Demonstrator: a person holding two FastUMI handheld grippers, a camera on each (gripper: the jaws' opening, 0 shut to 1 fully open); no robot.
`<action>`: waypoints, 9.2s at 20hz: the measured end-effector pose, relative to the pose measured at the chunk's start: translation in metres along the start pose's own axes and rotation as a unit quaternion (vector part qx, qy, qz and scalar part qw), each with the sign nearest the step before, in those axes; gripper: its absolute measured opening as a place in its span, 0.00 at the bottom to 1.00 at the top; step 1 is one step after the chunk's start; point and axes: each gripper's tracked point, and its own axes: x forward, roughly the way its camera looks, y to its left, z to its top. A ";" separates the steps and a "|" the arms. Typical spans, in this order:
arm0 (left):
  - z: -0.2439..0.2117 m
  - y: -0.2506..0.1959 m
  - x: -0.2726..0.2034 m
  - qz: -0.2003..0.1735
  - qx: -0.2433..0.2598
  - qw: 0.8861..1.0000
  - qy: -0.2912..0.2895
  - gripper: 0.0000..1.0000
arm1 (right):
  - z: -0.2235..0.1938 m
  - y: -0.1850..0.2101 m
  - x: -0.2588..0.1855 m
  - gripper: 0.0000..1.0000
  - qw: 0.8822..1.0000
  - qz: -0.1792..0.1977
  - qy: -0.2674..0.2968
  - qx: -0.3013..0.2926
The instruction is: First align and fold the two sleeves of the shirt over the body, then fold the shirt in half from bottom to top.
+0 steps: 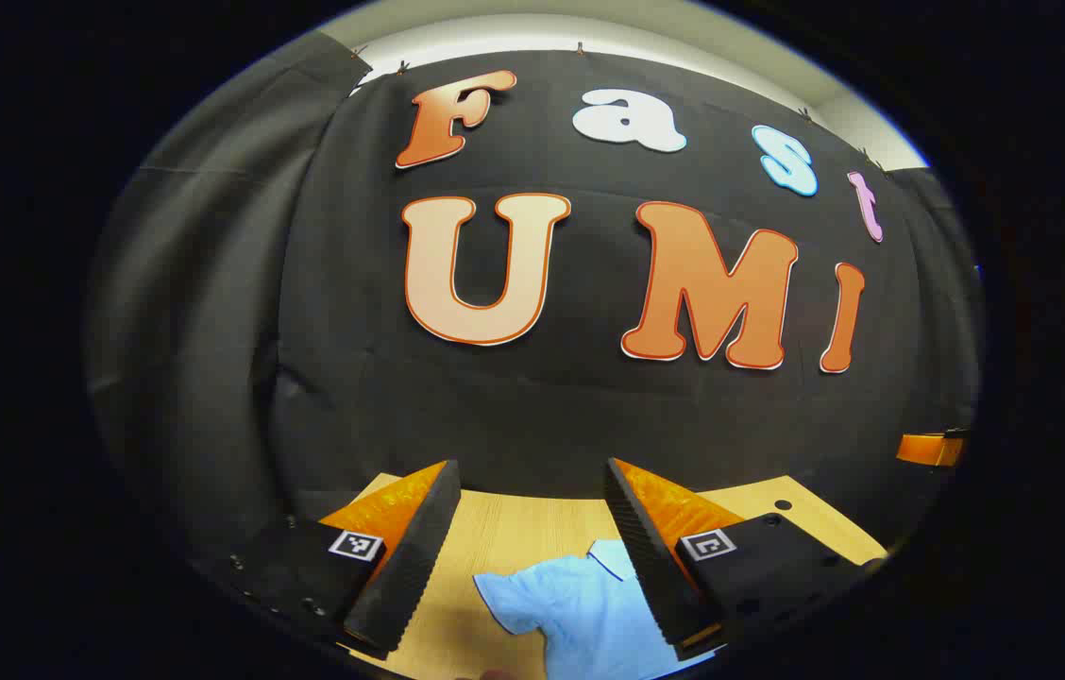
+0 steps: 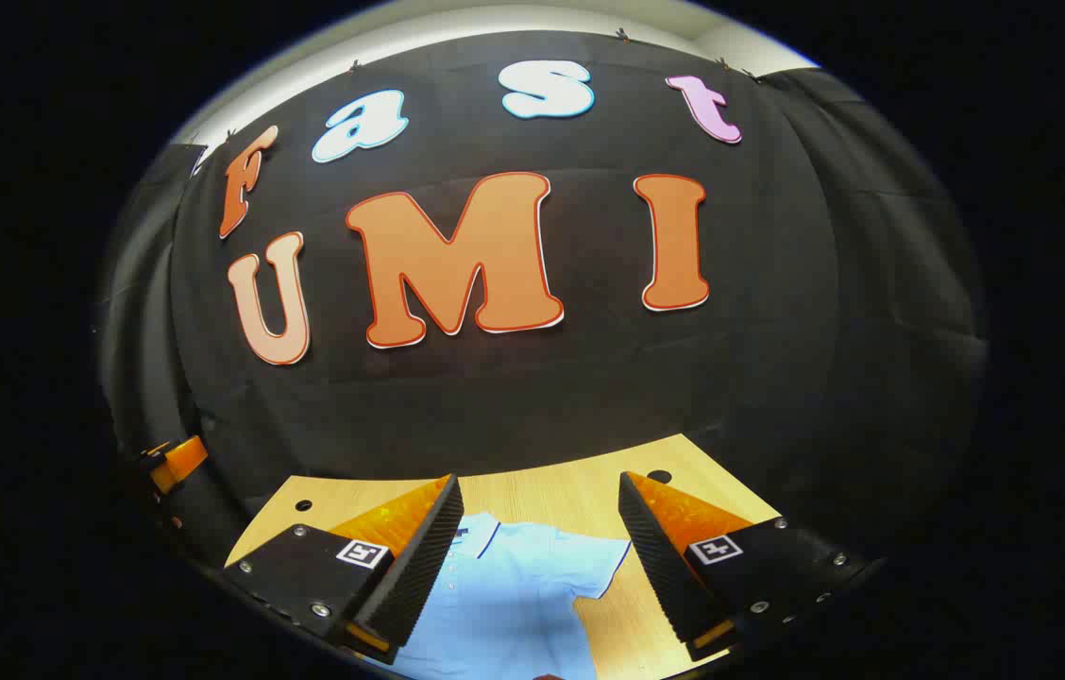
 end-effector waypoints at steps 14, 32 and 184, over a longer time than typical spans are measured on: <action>-0.005 0.000 0.008 0.017 0.010 1.000 0.005 0.99 | -0.006 -0.007 0.019 1.00 0.999 -0.003 0.013 -0.029; -0.025 0.049 0.028 0.066 0.022 0.997 0.029 0.99 | -0.191 -0.075 0.155 1.00 0.916 -0.092 0.390 0.022; -0.277 -0.299 0.183 -0.141 0.084 0.860 0.483 0.58 | -0.187 -0.076 0.050 0.98 0.928 0.016 0.354 0.114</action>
